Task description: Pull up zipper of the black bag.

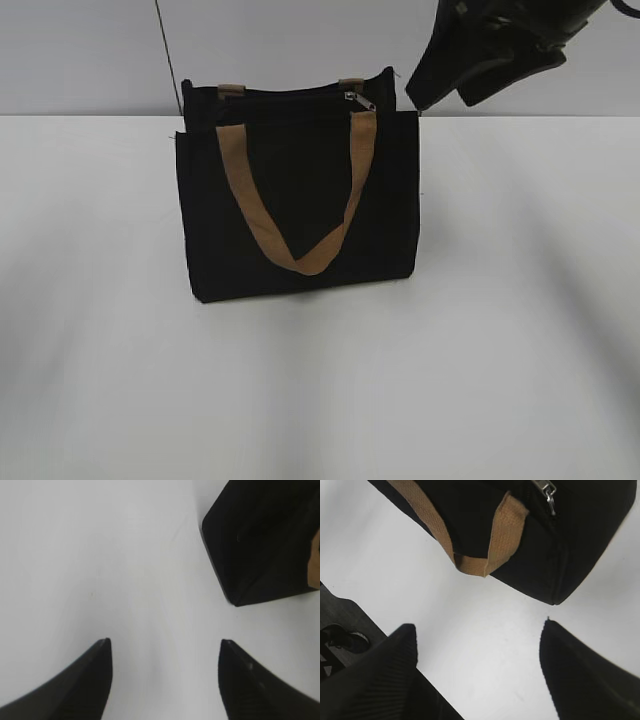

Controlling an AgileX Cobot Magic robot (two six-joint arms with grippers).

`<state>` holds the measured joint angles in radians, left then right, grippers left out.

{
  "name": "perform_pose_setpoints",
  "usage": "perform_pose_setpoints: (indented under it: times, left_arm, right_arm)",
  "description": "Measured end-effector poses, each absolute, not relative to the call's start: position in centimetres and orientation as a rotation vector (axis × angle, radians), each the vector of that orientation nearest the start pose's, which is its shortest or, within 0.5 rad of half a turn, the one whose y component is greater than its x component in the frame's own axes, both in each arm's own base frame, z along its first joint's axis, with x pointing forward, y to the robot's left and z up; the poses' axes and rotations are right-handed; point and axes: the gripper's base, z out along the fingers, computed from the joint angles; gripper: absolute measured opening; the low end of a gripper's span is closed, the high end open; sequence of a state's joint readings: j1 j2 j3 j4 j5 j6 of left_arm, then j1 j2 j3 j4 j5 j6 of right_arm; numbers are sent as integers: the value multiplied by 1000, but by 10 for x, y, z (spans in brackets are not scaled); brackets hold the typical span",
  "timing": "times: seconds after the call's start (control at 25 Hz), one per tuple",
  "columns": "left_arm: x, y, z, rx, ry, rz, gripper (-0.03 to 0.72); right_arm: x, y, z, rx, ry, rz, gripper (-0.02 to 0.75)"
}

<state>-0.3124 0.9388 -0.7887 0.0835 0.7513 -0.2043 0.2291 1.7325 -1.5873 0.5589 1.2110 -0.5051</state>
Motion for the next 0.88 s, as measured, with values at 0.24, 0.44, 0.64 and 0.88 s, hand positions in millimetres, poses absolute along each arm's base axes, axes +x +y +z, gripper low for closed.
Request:
perform_pose_setpoints:
  times: [0.24, 0.44, 0.64, 0.88]
  left_arm:
    - [121, -33, 301, 168, 2380, -146, 493]
    - [88, -22, 305, 157, 2322, -158, 492]
    - [61, -13, 305, 216, 2267, -135, 489]
    - [39, -7, 293, 226, 2231, -145, 489]
  right_arm:
    - [330, 120, 350, -807, 2528, 628, 577]
    - [315, 116, 371, -798, 2477, 604, 577]
    - [290, 110, 374, -798, 2478, 604, 577]
    - [233, 96, 338, -807, 2590, 626, 566]
